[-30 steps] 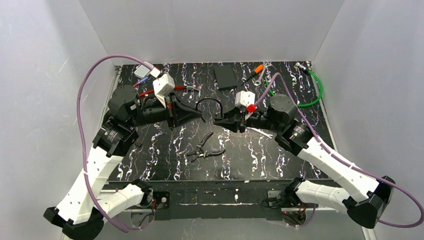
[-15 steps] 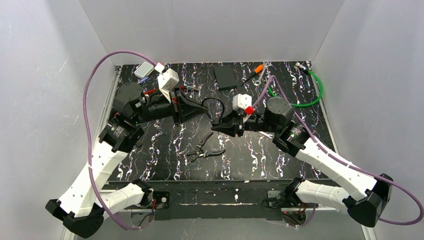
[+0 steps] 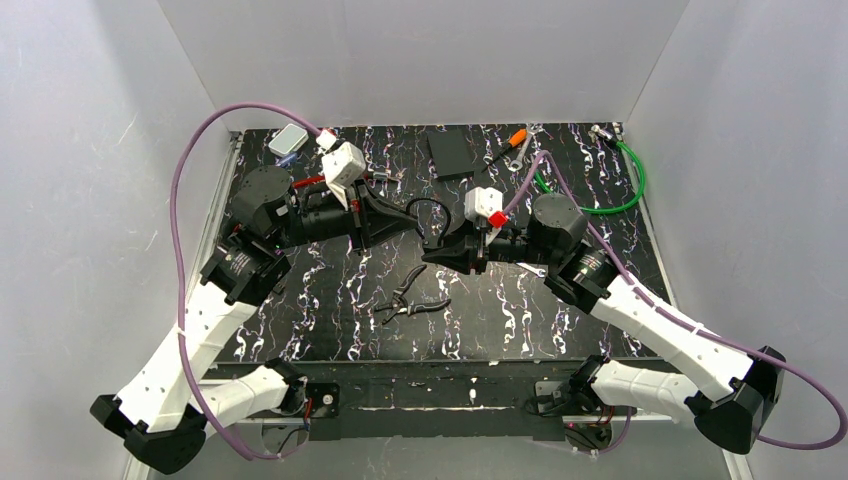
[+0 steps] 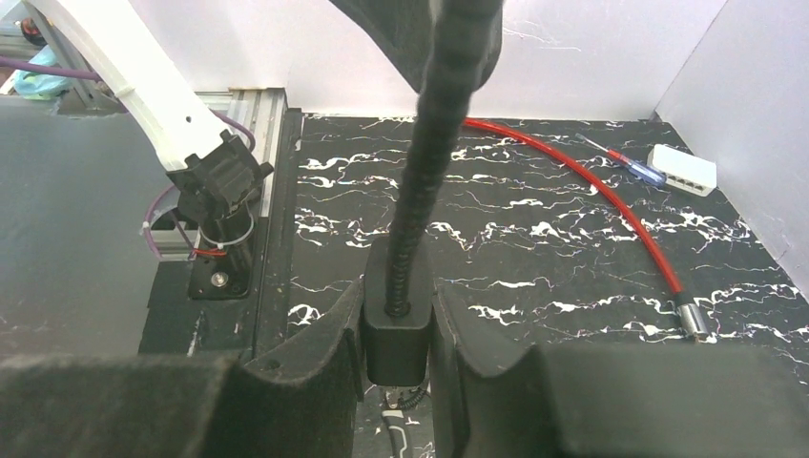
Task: Lock with the key
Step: Lock the lock.
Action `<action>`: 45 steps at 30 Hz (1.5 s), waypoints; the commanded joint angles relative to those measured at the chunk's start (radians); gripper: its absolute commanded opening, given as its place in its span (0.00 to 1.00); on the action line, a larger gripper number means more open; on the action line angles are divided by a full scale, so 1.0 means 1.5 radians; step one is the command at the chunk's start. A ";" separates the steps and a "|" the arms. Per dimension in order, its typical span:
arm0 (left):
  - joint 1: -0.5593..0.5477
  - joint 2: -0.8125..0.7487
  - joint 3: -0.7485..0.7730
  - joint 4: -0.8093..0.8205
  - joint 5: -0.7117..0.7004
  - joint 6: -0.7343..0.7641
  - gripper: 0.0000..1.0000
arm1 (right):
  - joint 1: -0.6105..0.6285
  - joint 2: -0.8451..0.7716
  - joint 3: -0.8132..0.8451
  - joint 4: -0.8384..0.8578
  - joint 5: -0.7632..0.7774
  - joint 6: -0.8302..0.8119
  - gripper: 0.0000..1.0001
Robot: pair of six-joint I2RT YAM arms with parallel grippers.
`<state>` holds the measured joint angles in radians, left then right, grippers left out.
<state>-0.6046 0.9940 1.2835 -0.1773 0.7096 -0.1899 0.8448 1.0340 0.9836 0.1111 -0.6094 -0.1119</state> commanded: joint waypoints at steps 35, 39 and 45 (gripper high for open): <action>-0.092 0.062 -0.108 -0.158 0.046 0.008 0.00 | 0.005 0.007 0.066 0.049 0.057 0.029 0.01; -0.089 0.071 -0.115 -0.169 0.034 -0.007 0.00 | 0.003 0.009 0.083 0.054 0.059 0.044 0.01; -0.087 0.094 -0.088 -0.182 0.030 0.000 0.00 | -0.007 0.012 0.082 0.062 0.064 0.077 0.01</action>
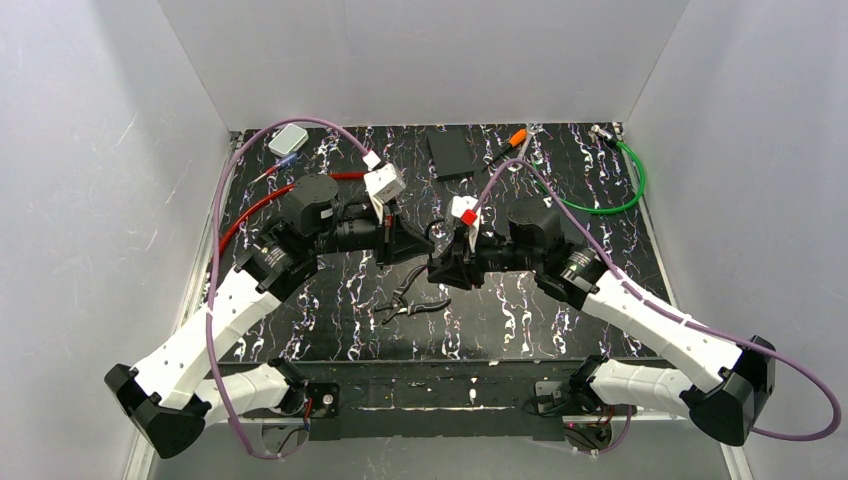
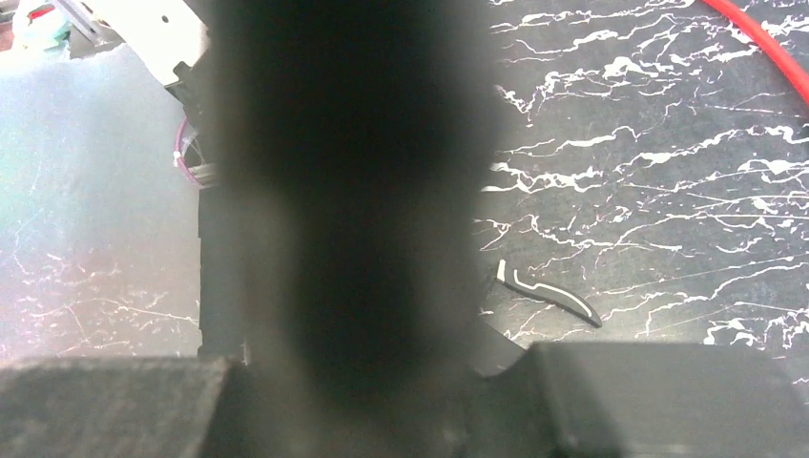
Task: Lock with the key
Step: Lock the lock.
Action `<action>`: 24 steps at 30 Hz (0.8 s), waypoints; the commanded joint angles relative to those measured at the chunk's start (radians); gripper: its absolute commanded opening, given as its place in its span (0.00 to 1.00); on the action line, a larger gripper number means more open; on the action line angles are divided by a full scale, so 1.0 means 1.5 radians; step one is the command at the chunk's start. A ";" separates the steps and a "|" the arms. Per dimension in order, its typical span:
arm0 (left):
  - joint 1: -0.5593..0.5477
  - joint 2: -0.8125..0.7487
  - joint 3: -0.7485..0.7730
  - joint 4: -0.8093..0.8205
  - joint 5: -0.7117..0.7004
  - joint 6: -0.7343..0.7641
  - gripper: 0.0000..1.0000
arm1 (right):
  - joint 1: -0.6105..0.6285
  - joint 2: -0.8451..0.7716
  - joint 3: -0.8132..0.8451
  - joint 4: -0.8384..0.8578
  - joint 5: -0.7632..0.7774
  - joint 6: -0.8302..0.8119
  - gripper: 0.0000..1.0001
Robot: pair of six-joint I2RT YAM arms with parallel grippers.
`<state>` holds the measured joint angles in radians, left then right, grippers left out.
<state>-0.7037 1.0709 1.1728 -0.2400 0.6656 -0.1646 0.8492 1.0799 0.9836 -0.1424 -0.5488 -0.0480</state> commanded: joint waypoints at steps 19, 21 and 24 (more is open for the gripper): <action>0.081 0.113 0.175 -0.219 0.151 0.013 0.00 | -0.093 -0.001 0.036 0.285 -0.022 0.172 0.01; 0.079 0.114 0.182 -0.219 0.153 0.020 0.01 | -0.093 0.005 0.039 0.283 -0.031 0.173 0.01; 0.087 0.110 0.193 -0.213 0.134 0.013 0.31 | -0.094 0.009 0.038 0.280 -0.026 0.187 0.01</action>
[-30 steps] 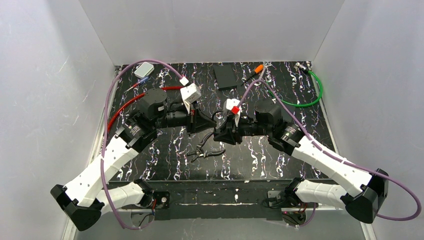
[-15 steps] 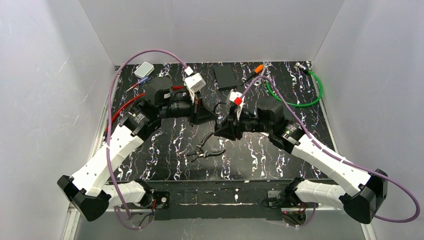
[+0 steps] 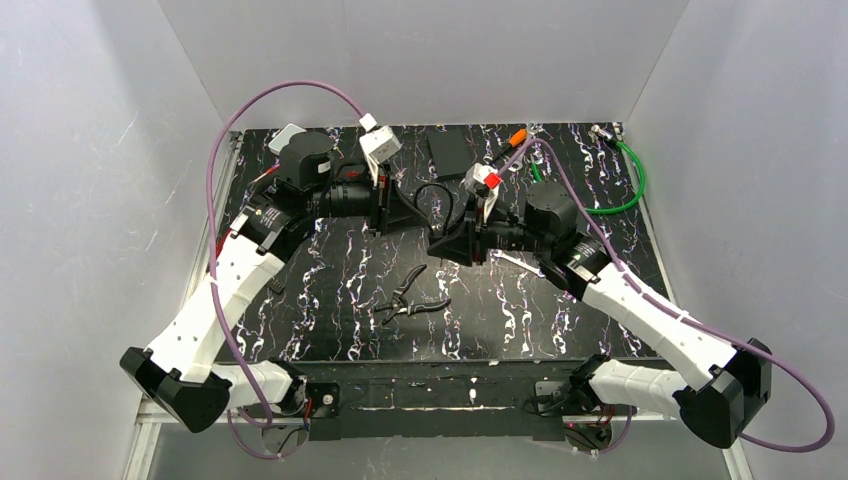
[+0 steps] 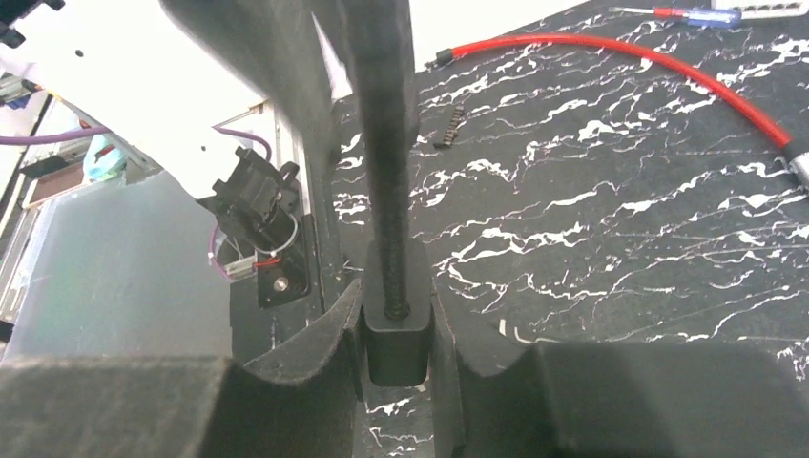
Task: Lock with the key
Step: Lock the lock.
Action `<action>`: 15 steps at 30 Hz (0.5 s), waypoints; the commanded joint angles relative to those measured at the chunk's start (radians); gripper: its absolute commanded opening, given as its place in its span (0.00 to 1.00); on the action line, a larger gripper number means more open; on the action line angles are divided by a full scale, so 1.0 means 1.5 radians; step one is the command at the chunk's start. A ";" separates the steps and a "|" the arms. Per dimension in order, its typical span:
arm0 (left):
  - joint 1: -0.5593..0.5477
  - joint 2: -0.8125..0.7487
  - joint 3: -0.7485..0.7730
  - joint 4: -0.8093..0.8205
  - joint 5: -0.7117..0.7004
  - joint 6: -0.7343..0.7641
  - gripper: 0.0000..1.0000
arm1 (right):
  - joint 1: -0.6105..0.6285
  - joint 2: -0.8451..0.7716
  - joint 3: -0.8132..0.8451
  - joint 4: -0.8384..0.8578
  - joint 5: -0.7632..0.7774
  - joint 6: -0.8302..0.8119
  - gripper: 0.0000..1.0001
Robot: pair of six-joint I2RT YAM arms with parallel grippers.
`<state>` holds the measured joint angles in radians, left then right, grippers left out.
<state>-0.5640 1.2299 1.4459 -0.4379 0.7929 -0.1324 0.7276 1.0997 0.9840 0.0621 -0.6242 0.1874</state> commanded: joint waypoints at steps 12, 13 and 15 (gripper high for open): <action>0.135 -0.132 -0.148 0.170 0.022 -0.119 0.98 | -0.073 0.022 0.031 0.184 0.125 0.251 0.01; 0.135 -0.136 -0.159 0.170 0.012 -0.120 0.98 | -0.074 0.024 0.029 0.193 0.128 0.272 0.01; 0.132 -0.138 -0.176 0.177 -0.003 -0.134 0.94 | -0.074 0.027 0.022 0.217 0.130 0.311 0.01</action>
<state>-0.3580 1.0553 1.2235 -0.2454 0.8322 -0.3044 0.6169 1.1379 0.9859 0.2500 -0.4717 0.4889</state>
